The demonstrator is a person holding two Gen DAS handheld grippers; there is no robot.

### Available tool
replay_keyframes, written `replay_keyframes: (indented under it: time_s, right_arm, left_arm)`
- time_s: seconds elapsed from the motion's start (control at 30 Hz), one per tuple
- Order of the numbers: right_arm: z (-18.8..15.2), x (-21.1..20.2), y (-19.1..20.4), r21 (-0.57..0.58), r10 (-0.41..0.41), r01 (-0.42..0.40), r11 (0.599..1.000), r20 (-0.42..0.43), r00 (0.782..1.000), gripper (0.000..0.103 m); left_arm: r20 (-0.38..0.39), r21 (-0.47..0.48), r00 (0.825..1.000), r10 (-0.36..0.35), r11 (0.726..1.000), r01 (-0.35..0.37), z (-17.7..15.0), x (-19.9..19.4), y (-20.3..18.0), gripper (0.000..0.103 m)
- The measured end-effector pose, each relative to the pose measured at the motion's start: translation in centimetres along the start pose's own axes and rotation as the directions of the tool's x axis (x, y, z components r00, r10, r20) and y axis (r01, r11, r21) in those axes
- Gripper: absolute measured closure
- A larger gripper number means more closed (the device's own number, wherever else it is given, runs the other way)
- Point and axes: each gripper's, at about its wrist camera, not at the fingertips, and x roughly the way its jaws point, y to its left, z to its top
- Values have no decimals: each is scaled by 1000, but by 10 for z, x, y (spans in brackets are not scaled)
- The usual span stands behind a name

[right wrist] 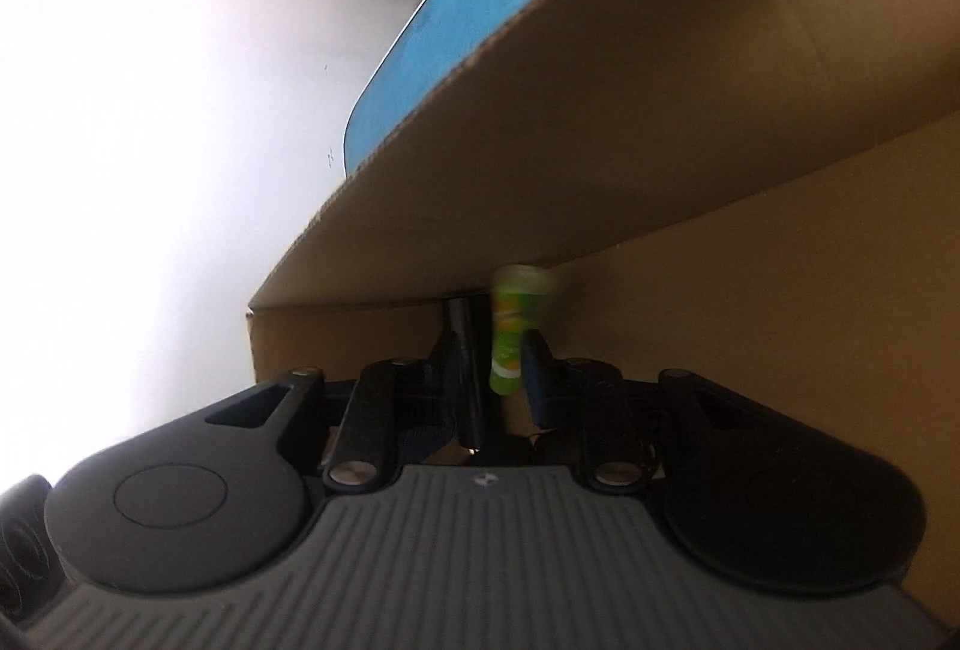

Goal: Organize rigid objects
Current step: 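Carry the glue stick into the box and open the right tool, then move the open right tool back toward the table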

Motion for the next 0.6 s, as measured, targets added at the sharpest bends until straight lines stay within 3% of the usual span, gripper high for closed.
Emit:
replay_keyframes:
  time_s: [0.17,0.37,0.6]
  right_arm:
    - [-13,-26,8,-33,6,-5,999,23,1000,72]
    - [-36,-89,24,-102,48,-41,994,69,996,70]
    - [-103,-177,27,-251,154,-122,960,115,981,68]
  left_arm:
    - [53,19,999,-4,1000,3,-11,-28,-1,51]
    - [153,22,986,-71,997,69,-37,-88,1,49]
    - [326,96,933,-153,987,129,-101,-172,-7,33]
